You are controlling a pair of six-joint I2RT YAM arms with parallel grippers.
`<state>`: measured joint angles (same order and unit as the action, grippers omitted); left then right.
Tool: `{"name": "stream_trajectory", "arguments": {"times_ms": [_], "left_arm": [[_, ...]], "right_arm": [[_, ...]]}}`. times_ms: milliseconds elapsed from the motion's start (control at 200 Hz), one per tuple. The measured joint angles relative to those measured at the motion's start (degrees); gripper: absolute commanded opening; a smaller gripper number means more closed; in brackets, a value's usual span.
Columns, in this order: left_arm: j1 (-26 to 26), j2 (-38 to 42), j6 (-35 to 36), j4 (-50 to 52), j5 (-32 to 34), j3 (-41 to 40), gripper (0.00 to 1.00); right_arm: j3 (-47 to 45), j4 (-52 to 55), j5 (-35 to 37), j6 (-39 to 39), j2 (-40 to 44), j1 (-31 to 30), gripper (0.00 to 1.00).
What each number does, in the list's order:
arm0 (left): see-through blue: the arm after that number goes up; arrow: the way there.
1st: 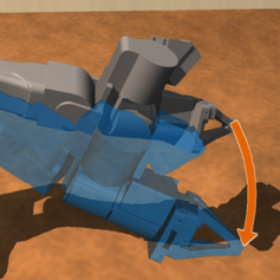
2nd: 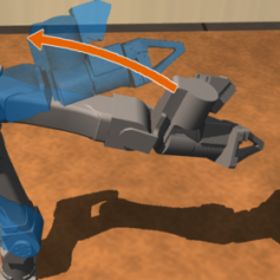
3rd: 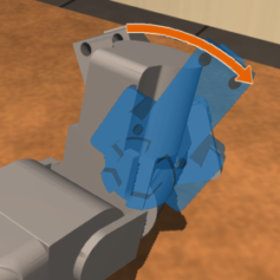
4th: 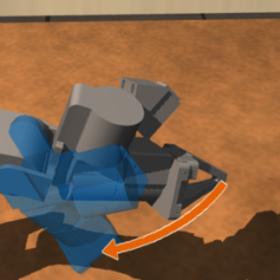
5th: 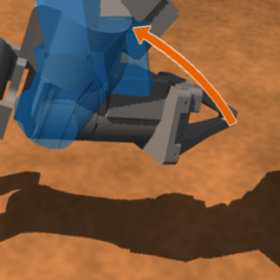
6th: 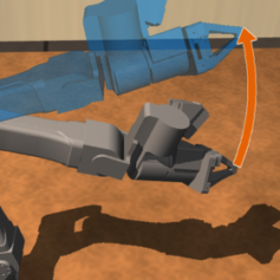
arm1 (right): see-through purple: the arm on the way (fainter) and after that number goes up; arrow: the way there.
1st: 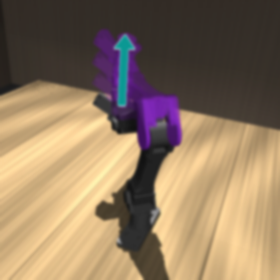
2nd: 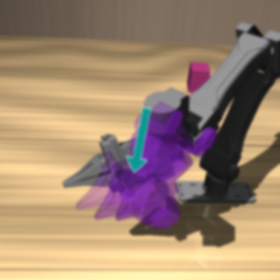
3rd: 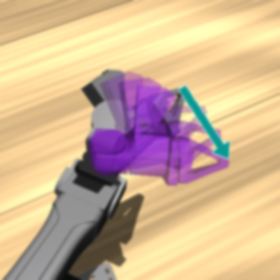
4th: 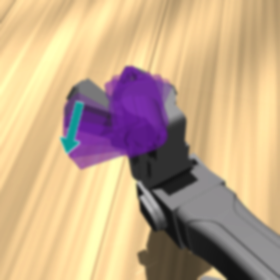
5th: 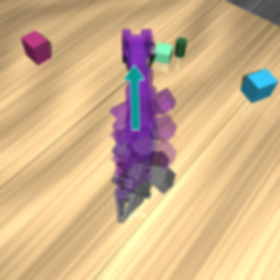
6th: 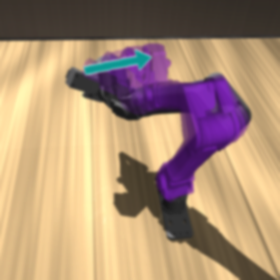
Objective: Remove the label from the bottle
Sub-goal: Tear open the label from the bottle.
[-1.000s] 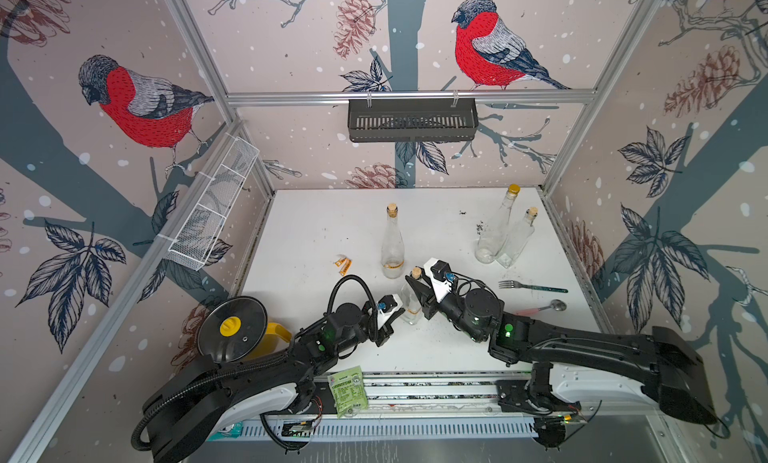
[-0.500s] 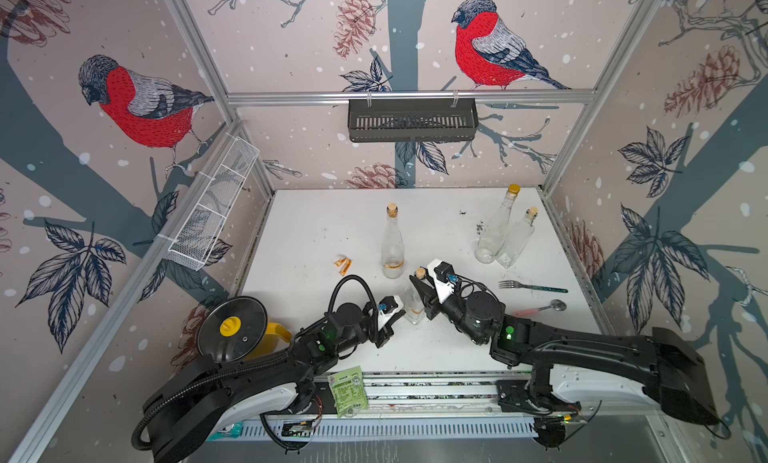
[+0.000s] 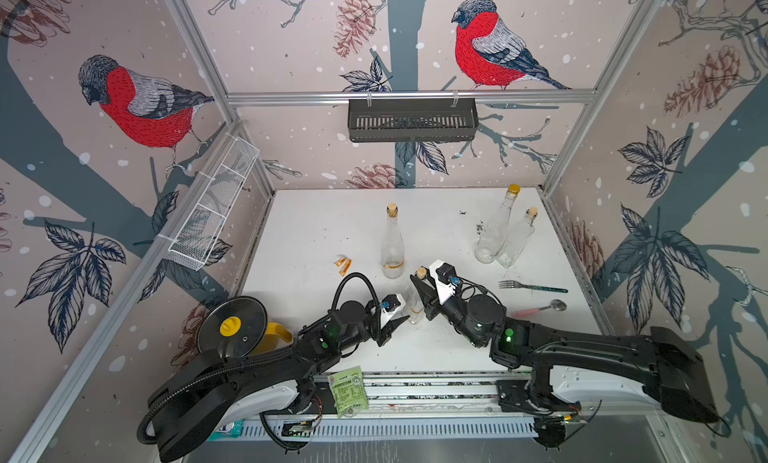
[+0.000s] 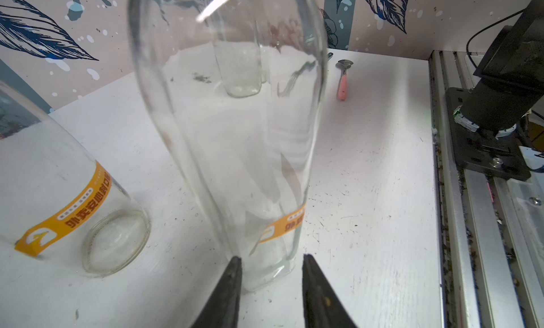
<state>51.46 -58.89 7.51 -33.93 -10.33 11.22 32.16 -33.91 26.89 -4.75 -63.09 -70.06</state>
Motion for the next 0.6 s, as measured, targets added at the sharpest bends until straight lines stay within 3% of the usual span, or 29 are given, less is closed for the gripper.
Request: {"name": "stream_trajectory", "arguments": {"times_ms": [600], "left_arm": [[0.00, 0.33, 0.00, -0.07, 0.00, -0.17, 0.41]], "right_arm": [[-0.07, -0.92, -0.39, 0.07, -0.37, -0.31, 0.01]]}}
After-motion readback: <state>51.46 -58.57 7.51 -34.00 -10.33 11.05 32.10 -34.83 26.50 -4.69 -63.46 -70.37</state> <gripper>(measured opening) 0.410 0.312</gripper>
